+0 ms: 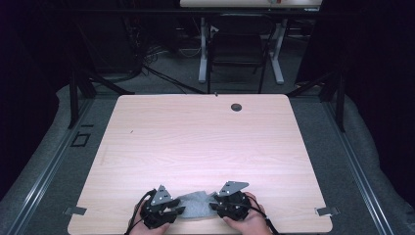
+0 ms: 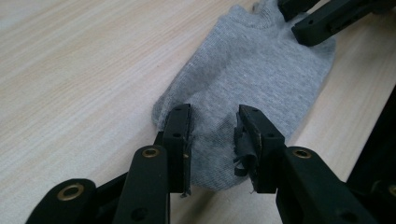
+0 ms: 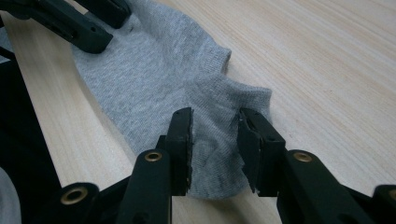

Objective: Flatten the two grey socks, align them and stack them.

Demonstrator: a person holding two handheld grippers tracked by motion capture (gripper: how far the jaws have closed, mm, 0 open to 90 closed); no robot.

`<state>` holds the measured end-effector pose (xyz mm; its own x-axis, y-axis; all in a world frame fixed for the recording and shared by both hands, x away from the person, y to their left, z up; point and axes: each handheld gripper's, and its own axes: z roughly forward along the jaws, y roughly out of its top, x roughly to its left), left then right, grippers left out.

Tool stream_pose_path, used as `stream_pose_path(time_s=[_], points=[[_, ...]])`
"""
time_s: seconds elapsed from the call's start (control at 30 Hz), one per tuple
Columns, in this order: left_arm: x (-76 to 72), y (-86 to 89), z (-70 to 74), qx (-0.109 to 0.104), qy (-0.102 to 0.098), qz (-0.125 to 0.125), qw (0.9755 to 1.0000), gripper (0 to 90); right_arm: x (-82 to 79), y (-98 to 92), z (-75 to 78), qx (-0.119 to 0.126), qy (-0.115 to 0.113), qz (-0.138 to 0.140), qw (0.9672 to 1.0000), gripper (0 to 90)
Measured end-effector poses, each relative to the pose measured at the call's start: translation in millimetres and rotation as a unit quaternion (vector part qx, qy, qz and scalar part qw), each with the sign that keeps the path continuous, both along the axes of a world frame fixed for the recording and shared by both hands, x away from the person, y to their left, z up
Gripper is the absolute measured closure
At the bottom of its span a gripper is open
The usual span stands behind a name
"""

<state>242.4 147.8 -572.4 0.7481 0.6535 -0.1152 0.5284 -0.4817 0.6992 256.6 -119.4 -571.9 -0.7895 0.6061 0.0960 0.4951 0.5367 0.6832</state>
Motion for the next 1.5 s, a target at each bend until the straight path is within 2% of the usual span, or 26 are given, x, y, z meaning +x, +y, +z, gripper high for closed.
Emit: stream_pose_path(time_s=[0.2, 0.43, 0.47, 0.5, 0.6, 0.63, 0.77, 0.87, 0.93, 1.1, 1.2, 1.5], points=[[6.7, 1.0, -1.2, -0.009, -0.001, 0.010, 0.9999, 65.3, 5.1, 0.8, 0.1, 0.004, 0.002, -0.007, 1.0000, 65.4], [16.5, 0.6, -2.0, -0.009, -0.008, 0.016, 0.9998, 65.1, 11.8, 0.0, -0.2, 0.008, 0.003, -0.017, 0.9998, 65.3], [17.8, -0.1, -2.5, -0.015, -0.007, 0.020, 0.9997, 65.1, 12.8, 0.2, -0.7, 0.012, 0.005, -0.020, 0.9997, 65.3], [19.9, 0.6, -2.2, -0.011, -0.009, 0.017, 0.9998, 65.1, 14.0, 0.1, -1.0, 0.015, 0.004, -0.022, 0.9996, 65.4], [23.9, 0.9, -2.8, -0.016, -0.008, 0.021, 0.9996, 65.1, 17.9, -0.4, -1.8, 0.021, 0.006, -0.027, 0.9994, 65.3], [25.5, 1.4, -2.8, -0.015, -0.010, 0.018, 0.9997, 65.1, 19.2, -1.1, -1.1, 0.016, 0.008, -0.026, 0.9995, 65.4], [29.3, 1.7, -2.9, -0.014, -0.012, 0.015, 0.9997, 65.1, 23.4, -0.6, -1.8, 0.022, 0.008, -0.031, 0.9992, 65.4], [33.5, 0.6, -3.0, -0.017, -0.010, 0.022, 0.9996, 65.0, 27.2, -0.8, -0.8, 0.014, 0.010, -0.033, 0.9993, 65.4], [36.9, -0.1, -3.1, -0.014, -0.013, 0.025, 0.9995, 65.0, 29.8, -0.2, -2.0, 0.023, 0.009, -0.039, 0.9989, 65.3], [43.7, -0.8, -3.5, -0.020, -0.010, 0.032, 0.9992, 65.0, 39.1, 0.6, -1.1, 0.017, 0.011, -0.044, 0.9988, 65.3], [46.9, -0.7, -4.0, -0.024, -0.011, 0.036, 0.9990, 65.0, 42.8, -0.2, -2.0, 0.023, 0.012, -0.048, 0.9985, 65.3], [49.5, -1.4, -4.6, -0.026, -0.012, 0.038, 0.9988, 65.0, 44.9, -2.1, -2.0, 0.021, 0.010, -0.048, 0.9985, 65.0]])
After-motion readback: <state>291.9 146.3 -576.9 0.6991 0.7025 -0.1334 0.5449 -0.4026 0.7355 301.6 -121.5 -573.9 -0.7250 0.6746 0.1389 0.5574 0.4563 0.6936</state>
